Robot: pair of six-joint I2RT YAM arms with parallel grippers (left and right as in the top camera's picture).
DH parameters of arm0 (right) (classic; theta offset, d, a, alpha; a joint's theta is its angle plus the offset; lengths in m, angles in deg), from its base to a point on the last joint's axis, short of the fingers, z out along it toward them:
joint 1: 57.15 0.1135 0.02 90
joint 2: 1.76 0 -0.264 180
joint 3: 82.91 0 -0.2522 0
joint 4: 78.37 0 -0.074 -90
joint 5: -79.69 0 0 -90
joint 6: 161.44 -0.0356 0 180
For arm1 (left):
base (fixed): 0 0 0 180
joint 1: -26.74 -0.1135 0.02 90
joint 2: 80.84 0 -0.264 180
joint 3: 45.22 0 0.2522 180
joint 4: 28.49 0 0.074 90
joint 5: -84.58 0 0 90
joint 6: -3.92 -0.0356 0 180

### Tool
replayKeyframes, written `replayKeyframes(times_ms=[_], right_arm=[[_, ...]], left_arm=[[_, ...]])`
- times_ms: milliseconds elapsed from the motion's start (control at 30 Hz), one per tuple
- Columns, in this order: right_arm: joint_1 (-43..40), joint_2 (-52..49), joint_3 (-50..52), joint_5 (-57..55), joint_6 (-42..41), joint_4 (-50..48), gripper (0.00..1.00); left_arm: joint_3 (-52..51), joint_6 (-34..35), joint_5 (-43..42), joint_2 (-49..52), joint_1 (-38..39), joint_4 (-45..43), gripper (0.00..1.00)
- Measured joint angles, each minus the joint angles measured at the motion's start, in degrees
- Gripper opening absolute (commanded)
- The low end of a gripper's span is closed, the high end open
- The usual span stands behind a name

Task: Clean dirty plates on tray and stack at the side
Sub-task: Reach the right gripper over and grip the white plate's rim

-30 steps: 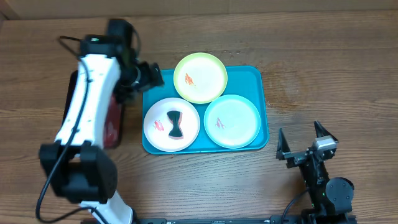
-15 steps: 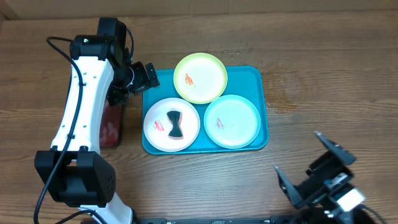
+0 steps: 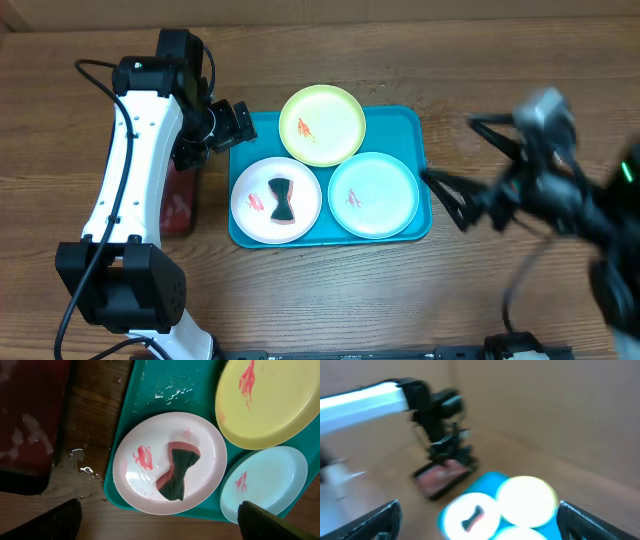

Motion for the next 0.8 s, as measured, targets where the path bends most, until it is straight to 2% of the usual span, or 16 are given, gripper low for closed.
replayKeyframes(times_ms=[67,167,267,300,333,467,667,733,800], right_arm=[[0.24,-5.11,-0.44,5.68,-2.69,-3.15,1.00],[2.69,-10.19,-0.57,4.70,-5.05,-2.21,1.00],[8.68,-14.34,-0.66,-6.43,-8.28,1.40,1.00],[11.13,-15.63,-0.68,-11.15,-9.86,2.54,0.84],[13.49,-17.14,-0.68,-15.93,-12.02,3.76,0.76],[21.40,-25.86,-0.72,-29.44,-21.14,4.70,0.76],[27.06,-40.54,-0.72,-36.15,-25.97,-3.10,0.75],[27.89,-44.19,-0.76,-36.89,-26.67,-5.75,0.74],[28.33,-47.93,-0.76,-37.46,-27.15,-7.67,0.68]], left_arm=[[0.00,0.00,0.00,0.00,0.00,0.02,1.00],[0.00,0.00,0.00,0.00,0.00,0.44,1.00],[0.00,0.00,-0.02,0.00,0.00,0.61,1.00],[0.00,0.00,-0.02,0.00,0.00,0.66,1.00],[0.00,0.00,-0.02,0.00,0.00,0.63,1.00],[0.00,0.04,-0.02,0.00,0.00,0.68,0.95],[0.00,0.00,-0.04,0.00,0.35,1.05,0.93],[0.00,-0.02,-0.04,0.00,0.50,1.70,0.82],[0.00,-0.33,-0.02,0.00,0.61,2.10,0.72]])
